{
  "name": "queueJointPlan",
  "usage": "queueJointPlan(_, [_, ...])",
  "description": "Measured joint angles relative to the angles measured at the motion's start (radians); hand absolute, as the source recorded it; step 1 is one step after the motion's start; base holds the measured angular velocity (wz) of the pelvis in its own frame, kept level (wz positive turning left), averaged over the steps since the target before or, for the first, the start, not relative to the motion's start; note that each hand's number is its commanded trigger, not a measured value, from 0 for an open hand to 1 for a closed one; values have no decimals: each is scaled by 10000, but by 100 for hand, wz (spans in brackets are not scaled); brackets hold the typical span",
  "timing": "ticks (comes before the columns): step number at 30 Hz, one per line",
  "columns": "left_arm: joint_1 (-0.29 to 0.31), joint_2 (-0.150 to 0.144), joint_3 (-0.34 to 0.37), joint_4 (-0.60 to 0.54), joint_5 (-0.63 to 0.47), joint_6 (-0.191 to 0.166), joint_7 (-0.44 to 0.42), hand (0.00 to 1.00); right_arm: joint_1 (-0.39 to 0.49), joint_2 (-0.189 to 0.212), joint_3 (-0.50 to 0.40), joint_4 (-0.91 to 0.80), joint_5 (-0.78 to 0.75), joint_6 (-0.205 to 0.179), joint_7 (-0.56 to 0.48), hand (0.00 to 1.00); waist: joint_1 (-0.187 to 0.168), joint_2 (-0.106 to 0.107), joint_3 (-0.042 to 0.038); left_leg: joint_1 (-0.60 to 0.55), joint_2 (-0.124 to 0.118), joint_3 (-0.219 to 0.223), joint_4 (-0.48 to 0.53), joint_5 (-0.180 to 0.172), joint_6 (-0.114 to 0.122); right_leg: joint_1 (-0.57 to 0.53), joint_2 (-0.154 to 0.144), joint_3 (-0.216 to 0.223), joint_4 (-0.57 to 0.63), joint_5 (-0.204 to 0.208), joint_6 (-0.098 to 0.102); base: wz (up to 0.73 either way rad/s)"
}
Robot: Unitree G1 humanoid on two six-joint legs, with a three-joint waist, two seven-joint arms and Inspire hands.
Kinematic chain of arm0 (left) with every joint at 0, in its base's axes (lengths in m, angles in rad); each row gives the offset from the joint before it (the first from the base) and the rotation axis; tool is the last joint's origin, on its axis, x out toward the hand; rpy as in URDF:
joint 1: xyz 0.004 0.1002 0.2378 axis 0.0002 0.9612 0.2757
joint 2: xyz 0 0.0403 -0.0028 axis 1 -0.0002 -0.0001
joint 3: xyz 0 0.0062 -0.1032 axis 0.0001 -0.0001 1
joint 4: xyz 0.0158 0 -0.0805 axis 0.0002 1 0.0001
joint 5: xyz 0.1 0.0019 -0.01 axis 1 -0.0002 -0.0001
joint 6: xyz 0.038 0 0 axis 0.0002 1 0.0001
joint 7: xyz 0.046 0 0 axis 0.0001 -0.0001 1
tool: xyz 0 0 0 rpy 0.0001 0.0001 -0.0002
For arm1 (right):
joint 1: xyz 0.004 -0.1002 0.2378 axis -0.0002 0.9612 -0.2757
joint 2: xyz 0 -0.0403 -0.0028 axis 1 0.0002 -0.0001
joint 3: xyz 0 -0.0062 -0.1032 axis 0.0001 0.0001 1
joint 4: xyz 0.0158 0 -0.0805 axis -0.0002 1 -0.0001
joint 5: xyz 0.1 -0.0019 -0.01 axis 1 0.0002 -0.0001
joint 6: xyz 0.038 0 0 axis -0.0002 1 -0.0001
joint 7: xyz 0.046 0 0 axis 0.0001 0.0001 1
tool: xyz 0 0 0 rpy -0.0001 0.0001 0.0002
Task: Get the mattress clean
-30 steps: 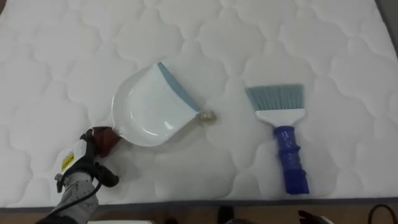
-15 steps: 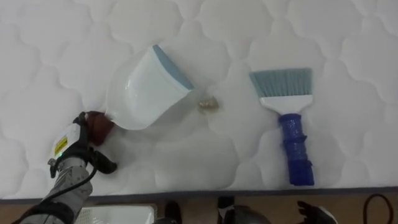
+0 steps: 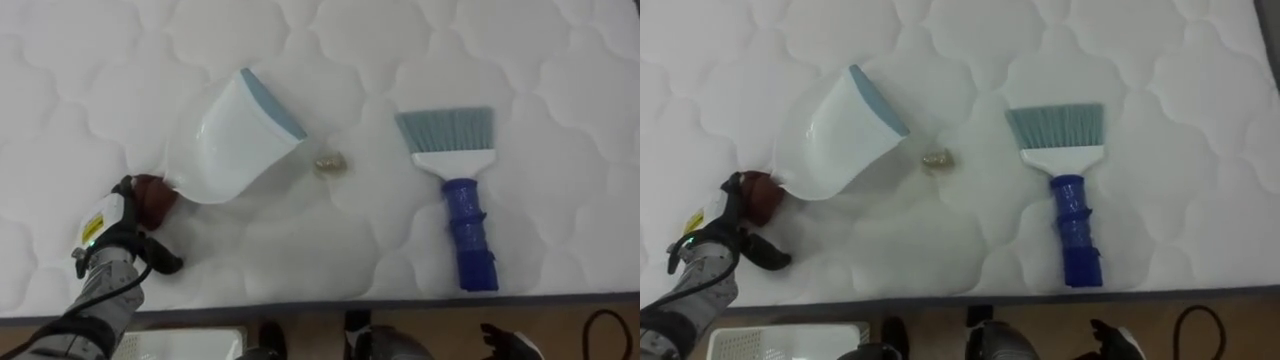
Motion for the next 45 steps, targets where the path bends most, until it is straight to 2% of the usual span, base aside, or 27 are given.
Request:
queueJointPlan(2, [-22, 6, -8, 0, -111, 32, 0, 0, 39, -1, 26, -36, -50, -1, -1, 0, -7, 16, -15, -65, 27, 1, 52, -8, 4, -35, 27, 0, 1, 4, -5, 0])
queueJointPlan(3, [-35, 28, -8, -2, -116, 32, -1, 36, 57, -11, 148, -77, -50, 5, -6, 0, 5, 17, -17, -99, 48, 4, 87, -17, 1, -58, 48, 1, -2, 18, -17, 0])
queueJointPlan(4, [-47, 33, -12, -3, -117, 34, -2, 100, 75, -22, 231, -107, -50, 3, -7, 0, 7, 17, -23, -116, 56, 4, 131, -20, -3, -76, 49, 0, 5, 23, -25, 0])
queueJointPlan(8, [-130, 73, -69, -8, -327, 120, -95, 100, 136, -40, 291, -308, -52, 7, 11, 0, 7, 84, -75, -369, 121, 11, 467, -113, -27, -316, 41, -22, 330, 8, -92, -2])
queueJointPlan(11, [-251, 221, -181, -13, -323, 143, -261, 100, 175, -80, 292, -332, -50, 22, 11, 0, 6, 98, -83, -428, 118, 11, 619, -138, -31, -401, -6, -13, 535, -74, -117, 0])
queueJointPlan(15, [-560, 497, -462, -13, -349, 354, -410, 100, 232, -224, 448, -550, 40, 119, 1, 0, 1, 109, -89, -431, 133, 13, 757, -138, -30, -391, 43, 58, 626, -73, -125, -1])
queueJointPlan(22, [-575, 702, -778, -14, -813, 494, -422, 100, 227, -276, 699, -606, 52, 102, -143, 0, -175, 168, -98, -441, 136, 12, 809, -139, -22, -373, 50, 81, 613, -16, -128, 0])
queueJointPlan(27, [-575, 575, -1259, -23, -1121, 510, -644, 100, 187, -279, 702, -606, 497, 101, -290, 0, -185, 248, -94, -416, 124, 31, 724, -148, -8, -375, 57, 93, 570, -19, -105, 0])
queueJointPlan(38, [-678, 580, -1357, -31, -1490, 666, -863, 100, 173, -283, 1039, -972, 1160, 108, -321, 0, -192, 270, -83, -397, 129, 53, 517, -150, -14, -360, 70, 102, 405, 0, -78, 0])
queueJointPlan(43, [-677, 580, -1456, -11, -1490, 719, -871, 100, 167, -287, 1079, -1071, 1166, 98, -388, 0, -184, 304, -56, -309, 124, 96, 382, -148, -11, -317, 37, 77, 288, 10, -66, -2])
queueJointPlan(45, [-677, 582, -1465, -13, -1459, 709, -865, 100, 90, -288, 1062, -1035, 1162, 90, -422, 0, -168, 370, -12, -302, 125, 120, 344, -153, -6, -313, 35, 63, 280, 10, -63, 0])
